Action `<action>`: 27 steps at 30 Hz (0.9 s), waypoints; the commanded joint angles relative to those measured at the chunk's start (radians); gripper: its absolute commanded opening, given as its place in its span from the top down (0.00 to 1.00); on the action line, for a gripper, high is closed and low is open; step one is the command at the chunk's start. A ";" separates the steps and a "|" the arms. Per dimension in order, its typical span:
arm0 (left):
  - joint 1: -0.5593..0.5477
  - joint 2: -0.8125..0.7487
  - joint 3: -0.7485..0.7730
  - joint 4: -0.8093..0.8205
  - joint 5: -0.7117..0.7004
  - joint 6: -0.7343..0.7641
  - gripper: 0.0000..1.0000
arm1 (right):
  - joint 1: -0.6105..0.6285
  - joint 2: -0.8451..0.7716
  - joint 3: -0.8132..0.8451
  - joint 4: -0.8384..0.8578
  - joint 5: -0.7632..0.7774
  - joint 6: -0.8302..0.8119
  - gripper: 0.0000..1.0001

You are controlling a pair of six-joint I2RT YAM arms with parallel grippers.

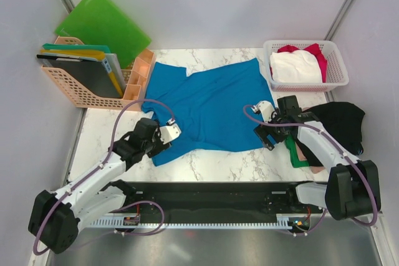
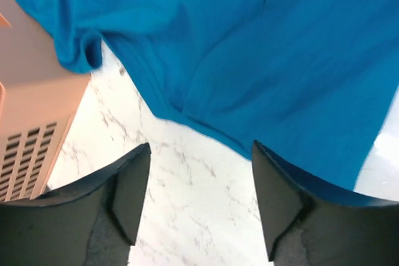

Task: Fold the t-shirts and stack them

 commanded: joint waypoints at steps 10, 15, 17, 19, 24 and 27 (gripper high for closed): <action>0.061 -0.046 0.279 -0.154 0.268 -0.070 0.21 | 0.005 -0.051 -0.046 0.020 -0.023 0.004 0.05; 0.049 0.131 0.370 -0.293 0.523 -0.107 0.18 | 0.005 -0.042 -0.038 0.040 -0.032 0.021 0.05; 0.046 0.179 0.366 -0.288 0.488 -0.090 0.14 | 0.005 -0.039 -0.037 0.045 -0.030 0.024 0.05; 0.046 0.237 0.354 -0.264 0.456 -0.077 0.14 | 0.005 -0.040 -0.041 0.045 -0.023 0.023 0.05; 0.046 0.328 0.358 -0.262 0.431 -0.050 0.13 | 0.005 -0.028 -0.052 0.057 -0.010 0.021 0.04; 0.046 0.359 0.335 -0.265 0.451 -0.034 0.13 | 0.005 -0.016 -0.051 0.063 -0.012 0.026 0.04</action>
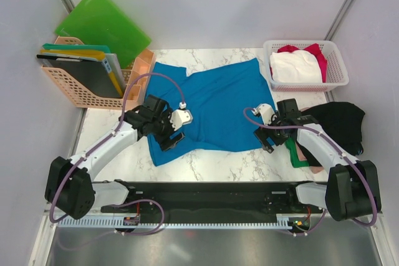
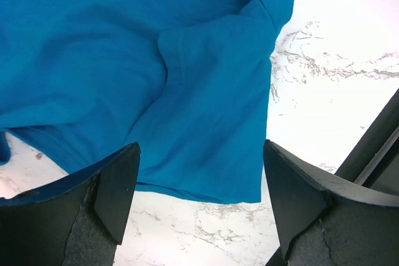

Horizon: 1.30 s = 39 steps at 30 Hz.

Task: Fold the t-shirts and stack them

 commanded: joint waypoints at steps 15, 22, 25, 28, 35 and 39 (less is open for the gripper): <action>-0.001 0.178 -0.155 0.173 -0.066 0.039 0.10 | 0.004 0.006 -0.010 0.044 -0.005 0.015 0.04; 0.001 0.224 -0.243 0.168 -0.159 0.132 0.02 | 0.004 0.009 -0.011 0.049 -0.004 0.010 0.04; 0.002 0.169 -0.289 0.139 -0.161 0.192 0.02 | 0.004 0.013 -0.011 0.052 -0.001 0.009 0.04; 0.013 0.109 -0.315 0.078 -0.150 0.241 0.01 | 0.004 0.015 -0.013 0.055 0.001 0.007 0.04; 0.143 0.034 -0.353 -0.083 -0.153 0.346 0.01 | 0.004 0.003 -0.019 0.061 0.006 0.006 0.04; 0.206 -0.046 -0.350 -0.104 -0.129 0.376 0.01 | 0.003 -0.001 -0.017 0.064 -0.002 0.007 0.04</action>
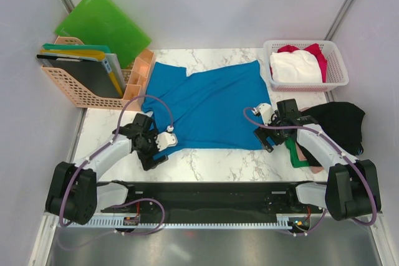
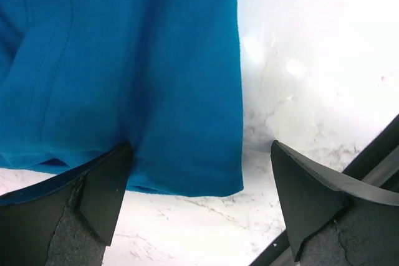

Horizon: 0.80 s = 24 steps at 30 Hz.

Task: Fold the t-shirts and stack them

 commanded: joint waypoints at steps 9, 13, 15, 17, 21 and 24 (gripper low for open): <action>0.038 -0.205 0.089 -0.207 0.099 0.043 0.01 | 0.004 0.014 -0.006 0.029 0.002 -0.001 0.04; 0.040 -0.255 0.049 -0.197 0.036 0.087 0.01 | 0.004 0.019 -0.001 0.030 -0.001 0.003 0.04; 0.038 -0.274 0.052 -0.169 0.047 0.074 0.01 | 0.006 0.017 0.000 0.030 0.002 0.006 0.04; 0.040 -0.284 0.080 -0.120 0.084 0.023 0.01 | 0.009 0.011 0.000 0.030 0.007 0.005 0.05; 0.038 -0.317 0.149 0.010 0.134 -0.113 0.02 | 0.010 -0.038 0.009 0.015 0.016 0.003 0.06; 0.040 -0.327 0.184 0.060 0.156 -0.169 0.01 | 0.010 -0.128 0.034 -0.042 -0.018 -0.006 0.06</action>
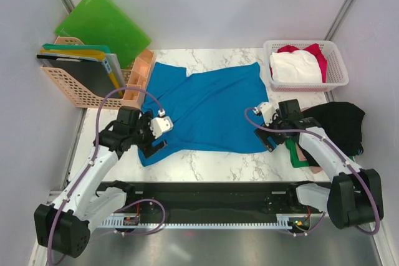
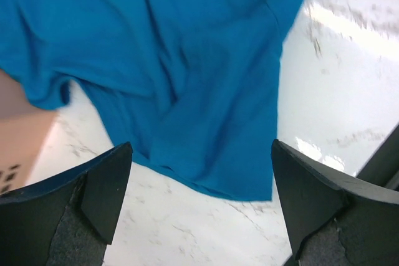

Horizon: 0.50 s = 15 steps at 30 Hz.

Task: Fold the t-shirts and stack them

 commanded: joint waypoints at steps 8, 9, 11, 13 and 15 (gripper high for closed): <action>0.005 0.025 0.017 0.143 -0.018 -0.054 0.02 | 0.005 -0.154 0.046 -0.188 0.077 -0.109 0.27; 0.004 0.028 0.006 0.164 -0.027 -0.047 0.02 | 0.005 -0.149 0.040 -0.182 0.076 -0.115 0.28; 0.005 0.051 -0.011 0.183 -0.042 -0.039 0.02 | 0.005 -0.122 0.032 -0.162 0.076 -0.115 0.31; 0.005 0.069 -0.008 0.201 -0.048 -0.039 0.02 | 0.003 -0.088 0.040 -0.128 0.061 -0.100 0.31; 0.004 0.089 -0.005 0.215 -0.053 -0.045 0.02 | 0.005 -0.057 0.043 -0.103 0.024 -0.081 0.31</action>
